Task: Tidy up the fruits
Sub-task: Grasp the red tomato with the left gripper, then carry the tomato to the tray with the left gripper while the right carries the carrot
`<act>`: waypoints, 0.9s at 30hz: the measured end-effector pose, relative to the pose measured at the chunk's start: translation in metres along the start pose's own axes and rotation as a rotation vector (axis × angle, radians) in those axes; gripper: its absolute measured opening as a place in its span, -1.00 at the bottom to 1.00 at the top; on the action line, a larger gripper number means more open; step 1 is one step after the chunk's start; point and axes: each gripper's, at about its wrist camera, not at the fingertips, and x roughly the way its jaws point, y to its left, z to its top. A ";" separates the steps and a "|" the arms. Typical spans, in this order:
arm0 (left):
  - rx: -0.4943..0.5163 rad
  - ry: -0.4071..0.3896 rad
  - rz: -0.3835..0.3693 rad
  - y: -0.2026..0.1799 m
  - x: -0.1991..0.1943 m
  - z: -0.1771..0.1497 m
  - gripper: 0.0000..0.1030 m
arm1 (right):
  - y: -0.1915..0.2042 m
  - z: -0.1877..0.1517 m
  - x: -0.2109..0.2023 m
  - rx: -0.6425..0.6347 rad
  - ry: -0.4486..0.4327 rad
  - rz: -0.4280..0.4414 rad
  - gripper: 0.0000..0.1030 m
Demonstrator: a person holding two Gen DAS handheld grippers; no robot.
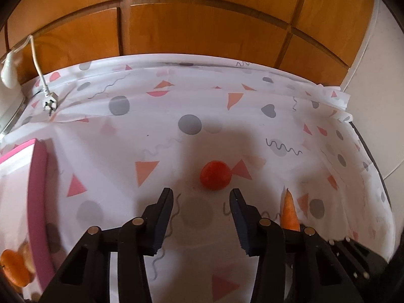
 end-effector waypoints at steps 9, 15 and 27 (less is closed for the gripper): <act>0.008 0.009 0.012 -0.011 0.024 0.008 -0.28 | -0.002 0.000 0.000 0.021 -0.004 0.009 -0.59; 0.019 -0.027 0.015 -0.013 0.026 0.005 -0.45 | -0.004 0.002 0.001 0.042 0.000 0.013 -0.59; -0.051 -0.037 0.051 0.006 -0.009 -0.032 -0.46 | -0.001 0.009 0.007 0.055 0.006 -0.004 -0.59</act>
